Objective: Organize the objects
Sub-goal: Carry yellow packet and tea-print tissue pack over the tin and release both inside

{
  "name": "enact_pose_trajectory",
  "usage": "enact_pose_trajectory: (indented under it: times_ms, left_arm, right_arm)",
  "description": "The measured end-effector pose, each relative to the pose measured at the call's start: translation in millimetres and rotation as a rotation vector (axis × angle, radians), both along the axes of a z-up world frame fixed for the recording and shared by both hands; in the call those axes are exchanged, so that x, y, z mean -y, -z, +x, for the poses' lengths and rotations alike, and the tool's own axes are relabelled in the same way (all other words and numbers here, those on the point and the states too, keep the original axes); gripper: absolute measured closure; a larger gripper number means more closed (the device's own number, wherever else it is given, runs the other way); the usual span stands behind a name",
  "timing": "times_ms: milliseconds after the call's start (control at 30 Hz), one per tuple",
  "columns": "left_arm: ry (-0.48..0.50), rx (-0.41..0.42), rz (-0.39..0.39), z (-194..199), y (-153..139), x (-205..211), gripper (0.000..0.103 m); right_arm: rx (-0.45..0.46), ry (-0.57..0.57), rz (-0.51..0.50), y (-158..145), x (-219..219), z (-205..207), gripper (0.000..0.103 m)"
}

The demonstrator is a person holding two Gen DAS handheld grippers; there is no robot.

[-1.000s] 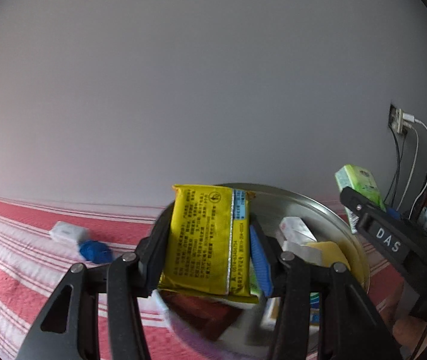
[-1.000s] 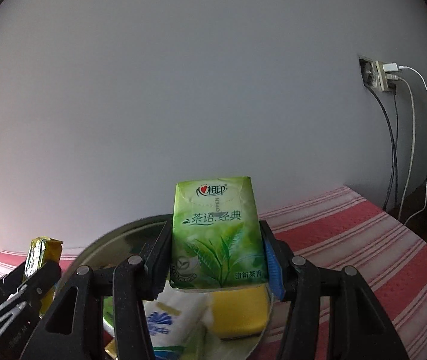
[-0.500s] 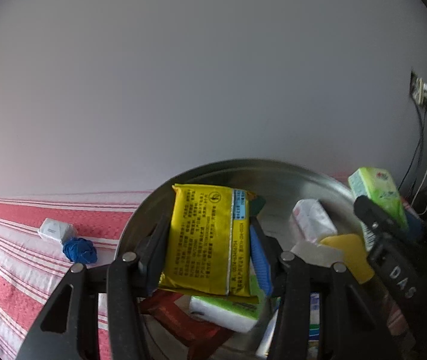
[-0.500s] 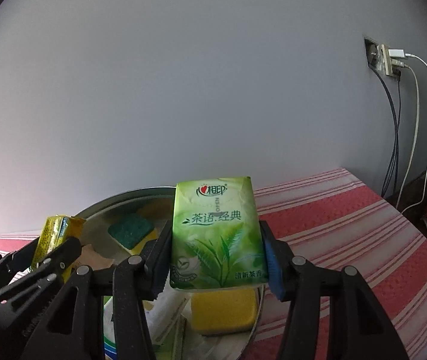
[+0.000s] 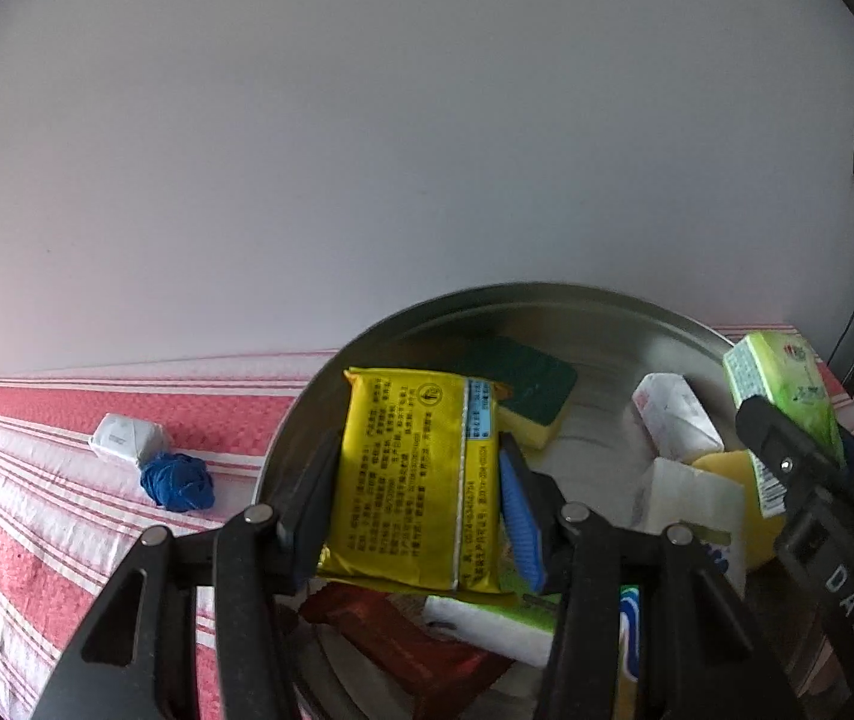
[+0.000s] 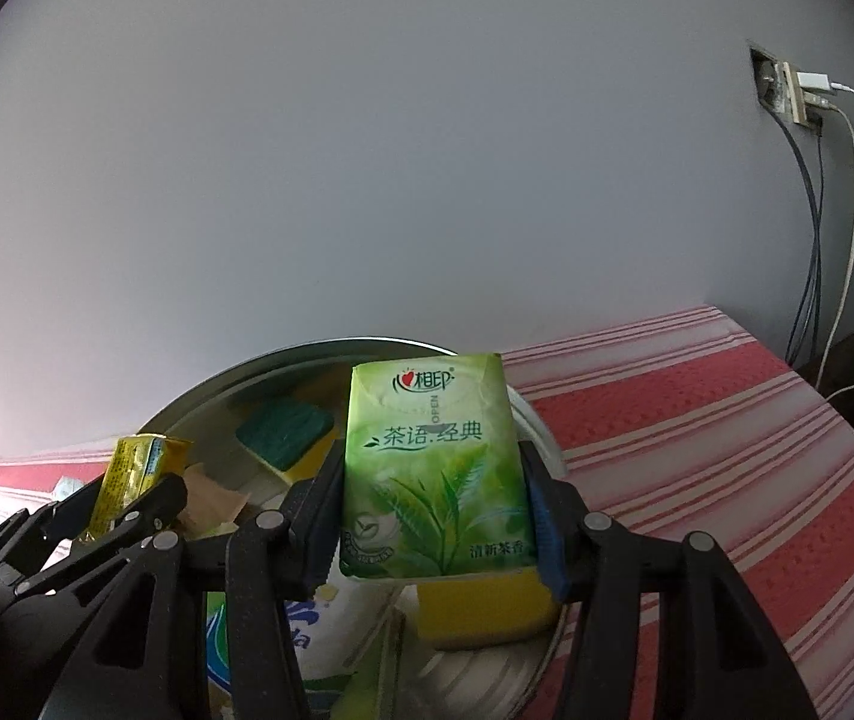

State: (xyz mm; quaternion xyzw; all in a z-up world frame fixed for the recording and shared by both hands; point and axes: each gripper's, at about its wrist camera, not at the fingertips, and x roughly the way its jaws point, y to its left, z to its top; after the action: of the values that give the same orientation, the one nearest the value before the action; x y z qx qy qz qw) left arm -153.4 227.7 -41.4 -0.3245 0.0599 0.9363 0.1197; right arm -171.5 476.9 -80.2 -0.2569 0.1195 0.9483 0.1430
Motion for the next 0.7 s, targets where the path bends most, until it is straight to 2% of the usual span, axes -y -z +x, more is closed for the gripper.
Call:
enact_pose_trajectory:
  times_ms: [200, 233, 267, 333, 400, 433, 567, 700]
  left_arm:
    - [-0.001, 0.024, 0.003, -3, 7, -1, 0.052]
    - [0.001, 0.029, 0.005, -1, 4, 1, 0.048]
    - [0.003, 0.031, 0.008, -1, 4, 2, 0.034]
    - [-0.01, 0.014, 0.019, 2, -2, 0, 0.019]
    - [-0.044, -0.002, 0.018, 2, -4, 5, 0.008]
    - [-0.059, -0.004, 0.025, 1, -5, 8, 0.0]
    - [-0.052, 0.018, 0.084, -3, -3, 16, 0.0]
    - [-0.054, 0.004, 0.076, -2, -4, 15, 0.0]
  right_arm:
    - [0.011, -0.025, 0.002, 2, 4, 0, 0.047]
    - [0.013, -0.029, -0.001, 2, 5, 1, 0.047]
    - [0.014, -0.037, -0.006, 2, 5, 1, 0.047]
    - [0.003, -0.045, -0.02, 1, 2, 4, 0.045]
    - [-0.003, -0.031, -0.021, -1, 2, 7, 0.032]
    - [-0.007, -0.016, -0.013, -2, 1, 9, 0.029]
    - [-0.044, 0.008, -0.04, -7, -3, 14, 0.024]
    - [-0.059, 0.004, -0.059, -7, 0, 17, 0.024]
